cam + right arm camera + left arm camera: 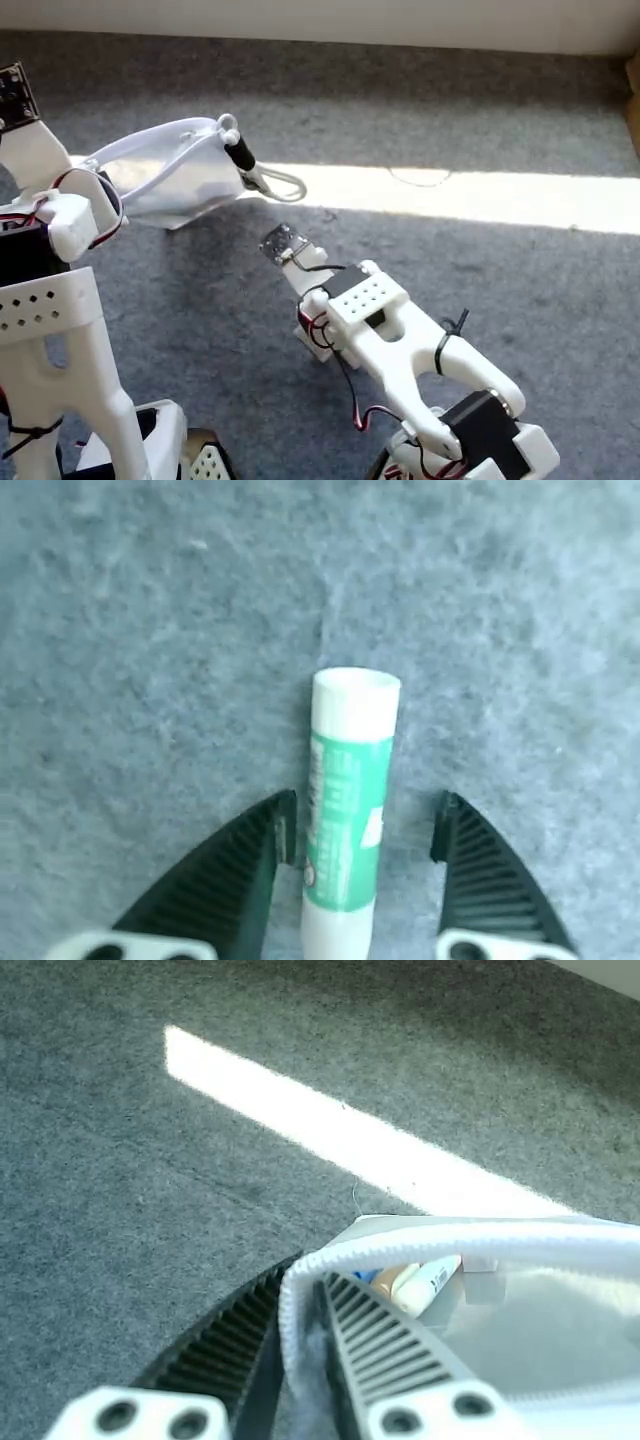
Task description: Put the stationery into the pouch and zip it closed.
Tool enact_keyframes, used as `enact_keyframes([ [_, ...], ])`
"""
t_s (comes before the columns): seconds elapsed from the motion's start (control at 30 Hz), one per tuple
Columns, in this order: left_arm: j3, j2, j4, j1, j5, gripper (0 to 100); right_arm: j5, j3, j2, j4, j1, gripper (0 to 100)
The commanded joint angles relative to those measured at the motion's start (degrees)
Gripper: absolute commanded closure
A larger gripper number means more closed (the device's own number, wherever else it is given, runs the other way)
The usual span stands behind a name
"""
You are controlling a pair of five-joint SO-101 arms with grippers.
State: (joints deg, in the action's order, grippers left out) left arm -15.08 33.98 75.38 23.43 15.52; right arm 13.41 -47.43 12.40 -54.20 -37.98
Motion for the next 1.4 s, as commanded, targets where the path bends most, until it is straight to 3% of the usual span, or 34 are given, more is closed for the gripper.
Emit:
enact_keyframes([
  [0.0, -0.3, 0.5, -1.4, 1.5, -0.6, 99, -1.6, 4.4, 2.9, 1.3, 0.7, 78.0],
  [0.17, -0.3, 0.5, -1.4, 1.4, -0.6, 99, -1.7, 4.2, 2.9, 8.6, 0.1, 78.1],
  [0.57, -0.4, 0.5, -1.4, 1.2, -0.6, 99, -1.3, 2.4, 2.4, 8.9, -1.8, 78.2],
  [0.83, -0.4, 0.5, -1.4, 1.2, -0.6, 99, -1.4, 3.0, -7.1, 8.8, -1.8, 78.6],
  [1.1, -0.4, 0.5, -1.4, 1.1, -0.6, 99, -1.2, 4.4, -7.0, 8.9, -1.9, 98.8],
  [1.37, -0.5, 0.5, -1.4, -1.5, -0.6, 99, -1.3, 5.0, -1.1, 8.7, -1.7, 99.3],
])
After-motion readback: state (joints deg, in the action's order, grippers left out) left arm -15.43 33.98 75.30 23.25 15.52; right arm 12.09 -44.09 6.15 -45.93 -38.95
